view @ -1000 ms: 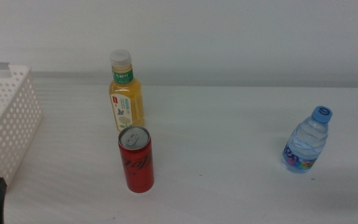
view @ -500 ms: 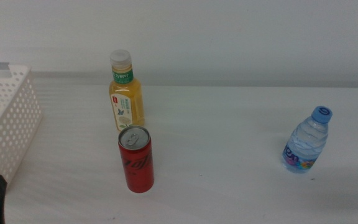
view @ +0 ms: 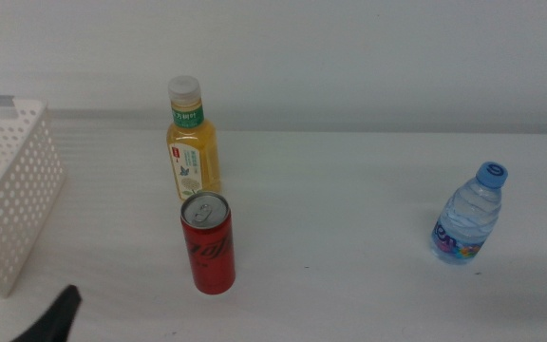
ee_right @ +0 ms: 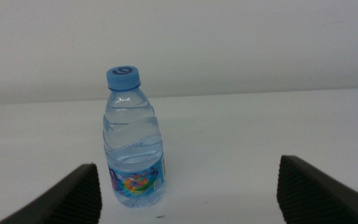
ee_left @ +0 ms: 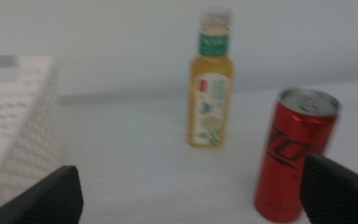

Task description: Use arms to grab the bottles and put them into the dustbin to the left of the table.

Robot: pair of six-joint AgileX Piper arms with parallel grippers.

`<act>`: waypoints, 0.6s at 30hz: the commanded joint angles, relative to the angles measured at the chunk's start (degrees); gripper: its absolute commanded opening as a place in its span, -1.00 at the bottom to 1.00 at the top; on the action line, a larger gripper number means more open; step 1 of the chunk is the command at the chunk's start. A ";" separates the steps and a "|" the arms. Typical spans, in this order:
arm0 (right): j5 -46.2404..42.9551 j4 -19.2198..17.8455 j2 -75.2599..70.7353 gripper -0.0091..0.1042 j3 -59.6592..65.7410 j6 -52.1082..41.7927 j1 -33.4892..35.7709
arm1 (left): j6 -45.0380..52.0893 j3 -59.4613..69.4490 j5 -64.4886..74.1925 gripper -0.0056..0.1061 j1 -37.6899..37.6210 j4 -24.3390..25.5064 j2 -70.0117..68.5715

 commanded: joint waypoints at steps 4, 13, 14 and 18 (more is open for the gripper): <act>0.06 -0.14 -2.24 0.50 2.41 -0.38 -0.34 | -0.54 2.23 -6.08 0.78 -5.98 -0.66 8.55; 0.06 -0.14 -2.24 0.50 2.41 -0.38 -0.34 | -0.66 2.23 -16.98 0.78 -13.84 -3.34 25.40; 0.06 -0.14 -2.24 0.50 2.41 -0.38 -0.34 | -0.66 2.23 -18.42 0.78 -14.37 -3.91 27.00; 0.06 -0.14 -2.24 0.50 2.41 -0.38 -0.34 | -0.40 2.23 -25.10 0.78 -17.00 -4.97 34.44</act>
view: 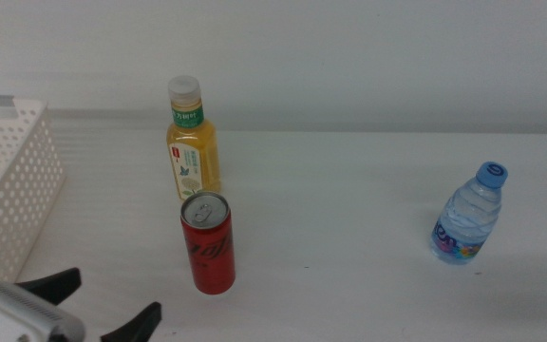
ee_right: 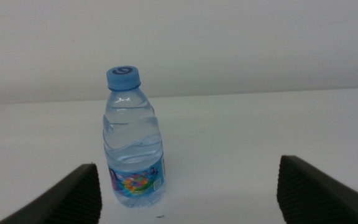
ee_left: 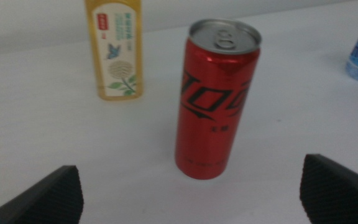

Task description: Use arms to grab the bottles and put them into the dustbin to the left of the table.

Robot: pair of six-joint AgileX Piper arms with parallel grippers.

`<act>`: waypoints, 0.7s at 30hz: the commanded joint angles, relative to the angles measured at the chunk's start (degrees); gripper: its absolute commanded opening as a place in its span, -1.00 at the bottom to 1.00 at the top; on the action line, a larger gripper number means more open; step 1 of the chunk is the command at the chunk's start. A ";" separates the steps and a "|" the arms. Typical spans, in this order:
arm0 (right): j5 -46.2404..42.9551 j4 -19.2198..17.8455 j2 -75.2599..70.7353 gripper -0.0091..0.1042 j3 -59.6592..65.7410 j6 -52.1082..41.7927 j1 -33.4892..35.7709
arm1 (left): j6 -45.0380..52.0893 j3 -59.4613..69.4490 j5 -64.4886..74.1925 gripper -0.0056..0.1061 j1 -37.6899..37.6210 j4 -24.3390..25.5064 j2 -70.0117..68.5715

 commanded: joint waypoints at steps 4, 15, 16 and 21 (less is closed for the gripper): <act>0.06 -0.14 -2.24 0.50 2.41 -0.38 -0.34 | -0.40 2.23 -11.35 0.78 -3.52 -2.72 10.61; 0.06 -0.14 -2.24 0.50 2.41 -0.38 -0.34 | -1.91 2.33 -35.30 0.78 -6.78 -4.91 33.09; 0.06 -0.14 -2.24 0.50 2.41 -0.38 -0.34 | -2.36 2.27 -37.31 0.78 -6.78 -4.91 34.75; 0.06 -0.14 -2.24 0.50 2.41 -0.38 -0.34 | -4.37 2.21 -45.83 0.78 -6.78 -4.91 42.83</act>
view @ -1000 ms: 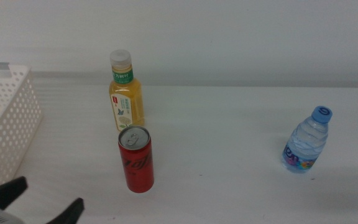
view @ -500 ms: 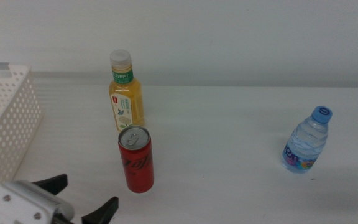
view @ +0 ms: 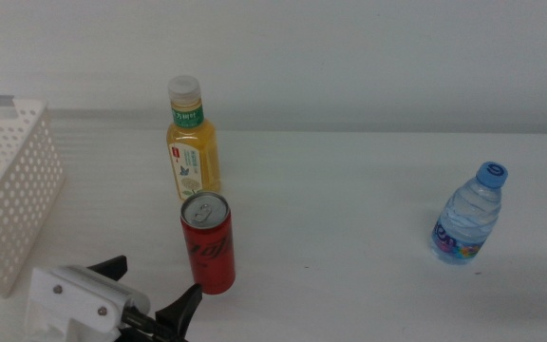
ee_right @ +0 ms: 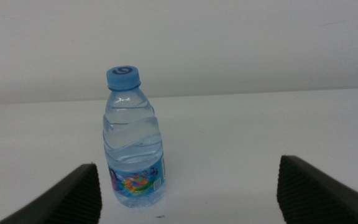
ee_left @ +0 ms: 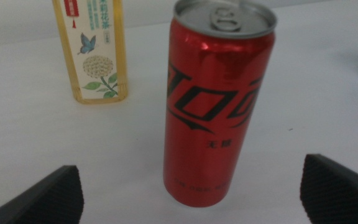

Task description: Use arms to grab the bottles and put them into the dustbin to the left of the table.

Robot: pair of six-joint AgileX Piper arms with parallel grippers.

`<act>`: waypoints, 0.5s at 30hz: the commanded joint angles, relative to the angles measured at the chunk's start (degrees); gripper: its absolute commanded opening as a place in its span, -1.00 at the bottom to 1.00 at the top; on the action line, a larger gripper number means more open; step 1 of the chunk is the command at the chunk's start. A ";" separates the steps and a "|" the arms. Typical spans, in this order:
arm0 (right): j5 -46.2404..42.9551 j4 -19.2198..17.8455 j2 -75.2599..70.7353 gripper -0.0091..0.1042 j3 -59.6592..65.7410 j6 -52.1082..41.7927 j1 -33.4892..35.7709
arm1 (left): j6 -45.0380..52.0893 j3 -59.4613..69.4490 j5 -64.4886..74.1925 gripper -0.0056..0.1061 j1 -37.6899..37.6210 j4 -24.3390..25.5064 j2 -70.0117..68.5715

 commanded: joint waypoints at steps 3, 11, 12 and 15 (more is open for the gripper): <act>0.06 -0.14 -2.24 0.50 2.41 -0.38 -0.34 | -2.86 2.41 -11.45 0.78 -0.31 -0.09 8.25; 0.06 -0.14 -2.24 0.50 2.41 -0.38 -0.34 | -7.79 2.28 -16.35 0.78 -0.31 5.86 17.29; 0.06 -0.14 -2.24 0.50 2.41 -0.38 -0.34 | -6.94 2.28 -16.35 0.78 -0.31 5.86 17.29; 0.06 -0.14 -2.24 0.50 2.41 -0.38 -0.34 | -5.42 2.28 -16.35 0.78 -0.31 4.96 16.11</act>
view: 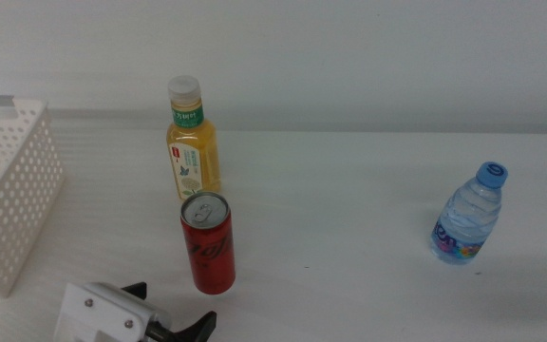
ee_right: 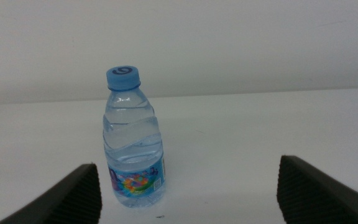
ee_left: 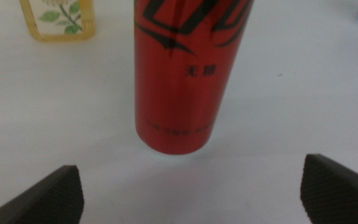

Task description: Use arms to grab the bottles and put them into the dustbin to the left of the table.

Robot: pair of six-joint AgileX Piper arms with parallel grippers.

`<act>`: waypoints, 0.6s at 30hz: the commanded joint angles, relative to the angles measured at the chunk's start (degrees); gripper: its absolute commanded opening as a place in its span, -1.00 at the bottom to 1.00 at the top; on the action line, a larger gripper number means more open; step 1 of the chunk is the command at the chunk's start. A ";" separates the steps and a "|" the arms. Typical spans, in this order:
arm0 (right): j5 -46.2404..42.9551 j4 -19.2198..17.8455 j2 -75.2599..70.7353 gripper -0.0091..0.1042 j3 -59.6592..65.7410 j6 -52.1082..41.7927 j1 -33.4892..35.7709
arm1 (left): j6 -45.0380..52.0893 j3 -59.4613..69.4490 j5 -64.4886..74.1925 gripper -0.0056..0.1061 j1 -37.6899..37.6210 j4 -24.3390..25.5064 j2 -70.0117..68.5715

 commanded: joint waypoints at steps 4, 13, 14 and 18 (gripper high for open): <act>0.06 -0.14 -2.24 0.50 2.41 -0.38 -0.34 | 1.15 2.18 -6.11 0.78 -0.31 -1.95 -1.36; 0.06 -0.14 -2.24 0.50 2.41 -0.38 -0.34 | 1.77 2.10 -6.11 0.78 -0.31 -0.54 -1.36; 0.06 -0.14 -2.24 0.50 2.41 -0.38 -0.34 | 1.77 2.04 -6.11 0.78 -0.31 -0.13 -1.36; 0.06 -0.14 -2.24 0.50 2.41 -0.38 -0.34 | 1.77 1.39 -6.11 0.78 -0.31 0.22 -1.36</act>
